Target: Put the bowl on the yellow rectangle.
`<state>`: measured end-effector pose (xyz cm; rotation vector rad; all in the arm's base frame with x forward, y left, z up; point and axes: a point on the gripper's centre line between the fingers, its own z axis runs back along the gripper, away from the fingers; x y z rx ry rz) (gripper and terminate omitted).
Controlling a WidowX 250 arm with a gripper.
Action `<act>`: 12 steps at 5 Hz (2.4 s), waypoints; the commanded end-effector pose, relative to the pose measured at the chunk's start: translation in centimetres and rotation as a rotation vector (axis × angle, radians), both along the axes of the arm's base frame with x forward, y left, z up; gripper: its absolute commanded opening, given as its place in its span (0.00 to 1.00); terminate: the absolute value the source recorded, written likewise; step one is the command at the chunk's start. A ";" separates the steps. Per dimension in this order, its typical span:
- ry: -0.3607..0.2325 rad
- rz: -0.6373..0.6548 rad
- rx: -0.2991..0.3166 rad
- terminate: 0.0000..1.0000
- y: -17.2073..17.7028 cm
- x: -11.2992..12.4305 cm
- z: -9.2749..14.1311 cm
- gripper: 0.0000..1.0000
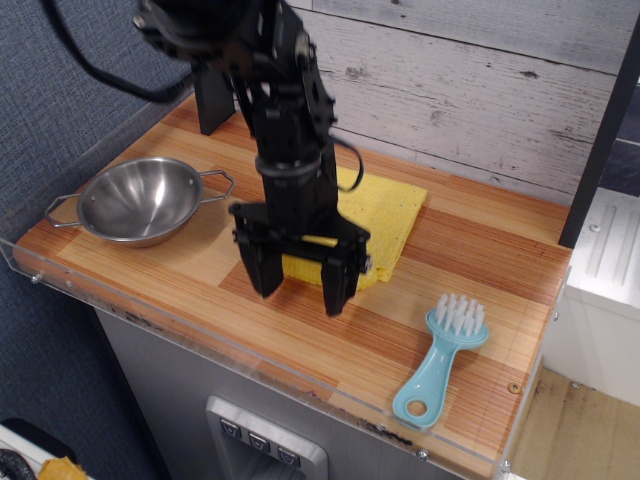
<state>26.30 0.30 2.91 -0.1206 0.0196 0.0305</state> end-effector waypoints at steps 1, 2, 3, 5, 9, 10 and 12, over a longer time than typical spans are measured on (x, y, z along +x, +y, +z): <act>-0.177 0.008 -0.019 0.00 -0.8 -0.2 6.7 1.00; -0.170 -0.006 -0.014 0.00 -0.9 1.5 6.3 1.00; -0.122 -0.029 0.028 0.00 -1.4 3.0 4.7 1.00; -0.153 -0.075 0.011 0.00 -2.5 3.9 4.9 1.00; -0.214 0.076 0.119 0.00 5.7 3.3 7.2 1.00; -0.142 0.055 0.200 0.00 7.2 3.0 5.8 1.00; -0.078 0.033 0.226 0.00 8.2 2.5 4.2 1.00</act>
